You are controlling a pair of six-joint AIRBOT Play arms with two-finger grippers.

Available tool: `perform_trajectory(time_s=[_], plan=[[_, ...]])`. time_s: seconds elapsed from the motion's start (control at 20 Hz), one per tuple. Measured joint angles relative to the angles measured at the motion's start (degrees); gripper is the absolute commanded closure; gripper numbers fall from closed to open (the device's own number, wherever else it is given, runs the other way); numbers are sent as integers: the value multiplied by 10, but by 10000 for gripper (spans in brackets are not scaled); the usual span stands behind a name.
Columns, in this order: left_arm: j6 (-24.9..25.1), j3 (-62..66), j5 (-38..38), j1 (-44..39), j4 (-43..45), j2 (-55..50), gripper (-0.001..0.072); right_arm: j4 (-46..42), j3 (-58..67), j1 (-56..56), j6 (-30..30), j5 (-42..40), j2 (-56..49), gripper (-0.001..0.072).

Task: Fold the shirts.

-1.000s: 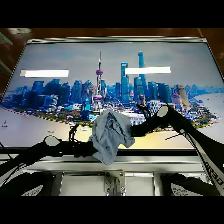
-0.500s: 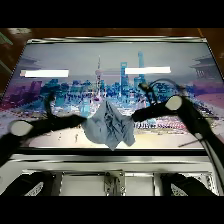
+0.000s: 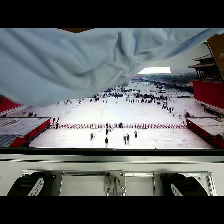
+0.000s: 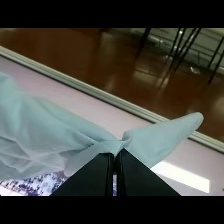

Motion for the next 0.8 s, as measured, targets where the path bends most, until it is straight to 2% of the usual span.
perform_trajectory(time_s=[0.1,0.35,0.45,0.65,0.8], plan=[[-18,27,-44,5,46,3,673,-22,20,0,6,38,12,650],[-64,22,-263,9,267,3,673,-118,36,0,14,188,15,649],[-70,-6,-323,9,336,5,672,-133,29,0,20,251,5,649],[-76,-84,-352,10,410,6,671,-97,-54,0,48,338,-19,649],[-83,-150,-322,10,431,-9,671,-53,-169,0,70,318,-42,649]])
